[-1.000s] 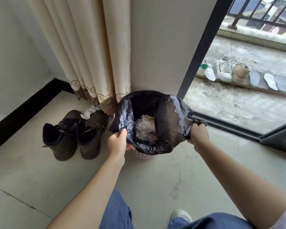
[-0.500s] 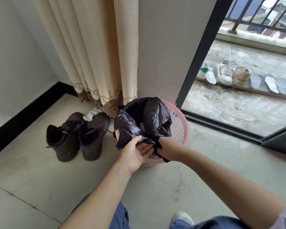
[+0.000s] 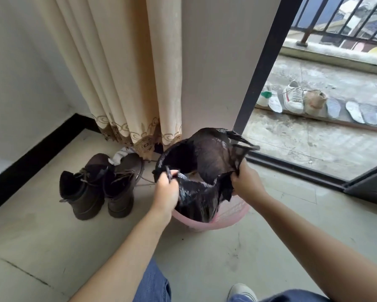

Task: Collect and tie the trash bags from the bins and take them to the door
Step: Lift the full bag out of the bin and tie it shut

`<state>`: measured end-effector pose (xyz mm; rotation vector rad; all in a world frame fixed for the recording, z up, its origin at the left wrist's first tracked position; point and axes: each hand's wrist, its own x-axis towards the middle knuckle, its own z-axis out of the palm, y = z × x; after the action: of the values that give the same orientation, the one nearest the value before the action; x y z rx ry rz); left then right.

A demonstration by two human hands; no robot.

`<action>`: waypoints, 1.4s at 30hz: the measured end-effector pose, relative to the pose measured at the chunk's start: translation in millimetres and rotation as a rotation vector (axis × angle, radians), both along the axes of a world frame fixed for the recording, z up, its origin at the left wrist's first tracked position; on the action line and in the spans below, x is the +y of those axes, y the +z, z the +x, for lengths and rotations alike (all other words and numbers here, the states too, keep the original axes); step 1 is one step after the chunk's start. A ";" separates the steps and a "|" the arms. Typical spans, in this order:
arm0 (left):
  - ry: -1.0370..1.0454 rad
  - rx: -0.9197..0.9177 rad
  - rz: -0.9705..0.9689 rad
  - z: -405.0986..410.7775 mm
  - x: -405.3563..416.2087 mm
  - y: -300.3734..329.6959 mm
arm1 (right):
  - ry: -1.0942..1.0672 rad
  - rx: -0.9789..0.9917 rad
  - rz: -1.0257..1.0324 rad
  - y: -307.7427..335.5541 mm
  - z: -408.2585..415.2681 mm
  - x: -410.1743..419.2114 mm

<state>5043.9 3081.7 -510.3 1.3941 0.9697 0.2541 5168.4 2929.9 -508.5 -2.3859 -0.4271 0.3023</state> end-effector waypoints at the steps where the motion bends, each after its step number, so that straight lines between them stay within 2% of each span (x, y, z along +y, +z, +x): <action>1: -0.133 0.070 0.189 -1.1 -10.3 3.9 | 0.074 -0.051 0.010 -0.6 -1.0 4.9; 3: -0.346 0.155 0.452 -2.2 -23.5 9.4 | 0.295 -0.073 -0.090 0.6 -8.7 15.0; 5: -0.452 0.169 0.490 1.3 -25.9 12.5 | 0.570 0.110 -0.173 3.8 -22.4 22.7; 7: -0.445 0.117 0.320 5.0 -25.0 17.3 | 0.723 0.300 -0.234 9.9 -33.2 27.6; 9: -0.400 0.054 0.070 3.3 -24.5 23.0 | 0.749 0.400 -0.252 13.0 -36.7 29.2; 10: -0.382 0.020 -0.050 1.5 -22.5 23.6 | 0.739 0.393 -0.260 15.2 -37.3 30.1; 12: -0.392 -0.042 -0.214 -3.6 -19.2 24.3 | 0.741 0.224 -0.296 13.7 -39.5 33.0; 14: -0.465 -0.004 -0.134 -5.5 -13.9 26.3 | 0.723 0.007 -0.308 11.4 -39.6 34.2; 16: -0.433 -0.001 -0.002 -6.5 -5.5 26.9 | 0.669 -0.114 -0.303 11.4 -36.8 32.7; 18: -0.243 -0.044 0.075 -7.1 9.0 22.6 | 0.603 -0.128 -0.280 12.4 -32.1 28.4; 19: -0.129 -0.025 0.174 -8.6 18.0 15.9 | 0.577 -0.119 -0.267 13.1 -30.9 26.2; 21: -0.034 0.153 0.343 -16.4 32.2 -6.1 | 0.539 -0.091 -0.251 12.9 -30.9 22.7; 22: -0.051 0.258 0.312 -21.3 35.4 -19.5 | 0.516 -0.078 -0.229 12.2 -31.4 22.2; 23: -0.085 0.344 0.187 -26.5 35.3 -31.9 | 0.486 -0.056 -0.190 11.1 -31.4 22.1; 24: -0.122 0.392 -0.032 -31.4 33.0 -41.9 | 0.454 -0.023 -0.144 11.0 -31.2 23.0; 26: -0.093 0.354 -0.487 -38.3 30.6 -53.1 | 0.382 0.069 -0.052 10.1 -29.9 24.5; 27: -0.058 0.316 -0.624 -39.2 32.3 -57.9 | 0.335 0.116 -0.025 9.1 -28.7 24.6; 29: -0.011 0.267 -0.777 -39.7 40.3 -66.1 | 0.249 0.204 -0.023 6.1 -26.0 23.3; 33: -0.023 0.224 -0.902 -42.0 47.8 -71.6 | 0.173 0.342 -0.069 -1.5 -24.5 20.1; 39: -0.014 0.190 -0.788 -42.9 42.5 -66.1 | 0.165 0.407 0.013 4.9 -25.2 16.4; 42: 0.019 0.179 -0.810 -47.5 47.1 -64.4 | 0.232 0.421 0.031 10.6 -30.0 14.0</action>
<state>4996.4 3128.7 -574.7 0.6671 1.0672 -0.2428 5138.4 2943.9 -497.9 -2.1651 -0.5017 0.8756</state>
